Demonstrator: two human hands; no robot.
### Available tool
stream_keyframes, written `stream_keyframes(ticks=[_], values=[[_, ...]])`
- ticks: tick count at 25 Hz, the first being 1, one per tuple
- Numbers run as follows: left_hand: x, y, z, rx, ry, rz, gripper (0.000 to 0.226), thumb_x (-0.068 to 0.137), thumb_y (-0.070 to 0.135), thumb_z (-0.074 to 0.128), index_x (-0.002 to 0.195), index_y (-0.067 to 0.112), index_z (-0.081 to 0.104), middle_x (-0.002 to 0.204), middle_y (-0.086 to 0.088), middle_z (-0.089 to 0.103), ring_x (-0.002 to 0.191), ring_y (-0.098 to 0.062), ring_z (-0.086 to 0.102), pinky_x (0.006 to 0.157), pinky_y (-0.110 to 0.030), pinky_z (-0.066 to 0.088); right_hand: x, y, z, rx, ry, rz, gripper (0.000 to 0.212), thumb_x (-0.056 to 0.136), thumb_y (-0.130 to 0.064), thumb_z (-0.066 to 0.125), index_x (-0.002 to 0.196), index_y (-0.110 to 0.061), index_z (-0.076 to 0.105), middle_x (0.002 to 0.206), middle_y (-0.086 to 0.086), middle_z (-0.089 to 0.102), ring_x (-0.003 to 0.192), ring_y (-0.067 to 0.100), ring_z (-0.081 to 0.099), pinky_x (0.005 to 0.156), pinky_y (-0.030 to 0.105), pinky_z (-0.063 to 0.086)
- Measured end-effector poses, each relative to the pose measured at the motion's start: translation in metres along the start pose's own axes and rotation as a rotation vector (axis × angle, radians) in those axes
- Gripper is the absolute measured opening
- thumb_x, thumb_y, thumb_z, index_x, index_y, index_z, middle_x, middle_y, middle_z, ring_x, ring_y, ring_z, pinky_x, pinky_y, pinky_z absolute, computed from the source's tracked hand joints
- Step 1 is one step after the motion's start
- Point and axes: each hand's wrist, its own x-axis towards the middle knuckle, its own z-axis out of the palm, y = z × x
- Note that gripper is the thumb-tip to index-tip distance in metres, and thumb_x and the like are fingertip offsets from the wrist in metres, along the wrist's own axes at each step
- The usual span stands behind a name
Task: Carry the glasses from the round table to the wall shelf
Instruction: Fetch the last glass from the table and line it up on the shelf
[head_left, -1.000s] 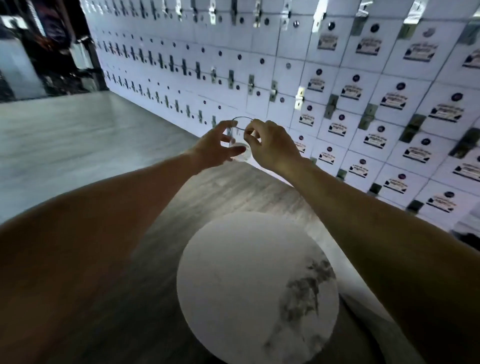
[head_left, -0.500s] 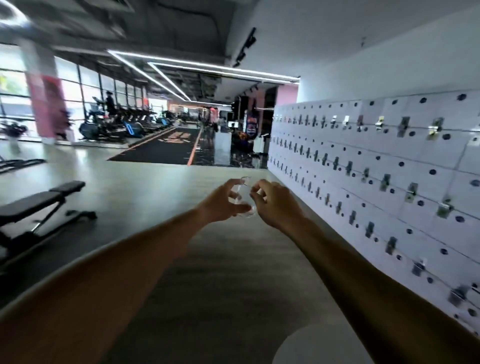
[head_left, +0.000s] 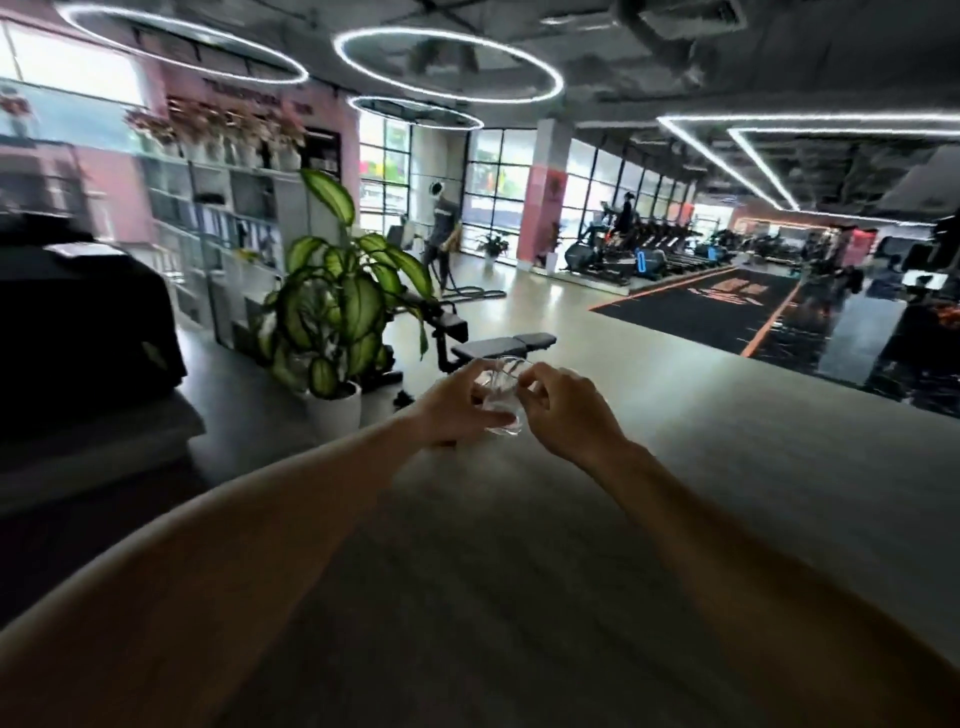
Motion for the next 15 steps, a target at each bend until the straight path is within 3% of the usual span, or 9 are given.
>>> stream_keyframes(ticks=[4, 6, 8, 10, 13, 15], values=[[-0.082, -0.079, -0.127, 0.031, 0.184, -0.163, 0.069, 0.073, 0.024, 0.085, 0.13, 0.024, 0.048, 0.105, -0.006, 0.07, 0.092, -0.018, 0.067, 0.068, -0.019, 0.053, 0.03, -0.127, 0.09, 0.16, -0.15, -0.204, 0.018, 0.092, -0.032, 0.055, 0.103, -0.022, 0.065, 0.102, 0.01, 0.07, 0.092, 0.03, 0.066, 0.076, 0.038, 0.052], [-0.115, -0.1, -0.171, 0.032, 0.22, -0.223, 0.067, 0.071, 0.026, 0.086, 0.127, 0.026, 0.049, 0.104, -0.005, 0.069, 0.094, -0.018, 0.067, 0.078, -0.031, 0.055, 0.043, -0.172, 0.119, 0.2, -0.211, -0.256, 0.017, 0.092, -0.032, 0.055, 0.101, -0.023, 0.065, 0.098, 0.008, 0.07, 0.088, 0.028, 0.066, 0.071, 0.035, 0.052], [-0.168, -0.134, -0.249, 0.097, 0.337, -0.273, 0.065, 0.07, 0.028, 0.087, 0.123, 0.031, 0.05, 0.102, -0.002, 0.068, 0.094, -0.019, 0.068, 0.084, -0.037, 0.055, 0.058, -0.259, 0.166, 0.258, -0.259, -0.361, 0.019, 0.091, -0.036, 0.055, 0.103, -0.025, 0.065, 0.096, 0.006, 0.07, 0.085, 0.025, 0.066, 0.068, 0.033, 0.051], [-0.194, -0.139, -0.288, 0.137, 0.371, -0.3, 0.065, 0.07, 0.029, 0.087, 0.124, 0.031, 0.051, 0.102, -0.003, 0.07, 0.093, -0.02, 0.069, 0.083, -0.033, 0.056, 0.067, -0.299, 0.181, 0.268, -0.277, -0.421, 0.023, 0.09, -0.04, 0.056, 0.104, -0.025, 0.065, 0.095, 0.005, 0.07, 0.083, 0.024, 0.066, 0.07, 0.036, 0.054], [-0.281, -0.187, -0.402, 0.183, 0.539, -0.378, 0.063, 0.068, 0.036, 0.087, 0.121, 0.038, 0.054, 0.101, 0.001, 0.07, 0.081, -0.008, 0.069, 0.069, -0.015, 0.055, 0.072, -0.439, 0.244, 0.366, -0.307, -0.546, 0.021, 0.09, -0.04, 0.056, 0.1, -0.024, 0.066, 0.092, 0.004, 0.069, 0.08, 0.023, 0.066, 0.07, 0.038, 0.054], [-0.326, -0.208, -0.455, 0.272, 0.579, -0.431, 0.067, 0.069, 0.044, 0.085, 0.127, 0.037, 0.052, 0.104, 0.002, 0.069, 0.083, -0.006, 0.069, 0.076, -0.019, 0.055, 0.071, -0.508, 0.276, 0.409, -0.345, -0.608, 0.02, 0.091, -0.037, 0.056, 0.1, -0.023, 0.067, 0.093, 0.006, 0.07, 0.082, 0.025, 0.066, 0.07, 0.037, 0.054]])
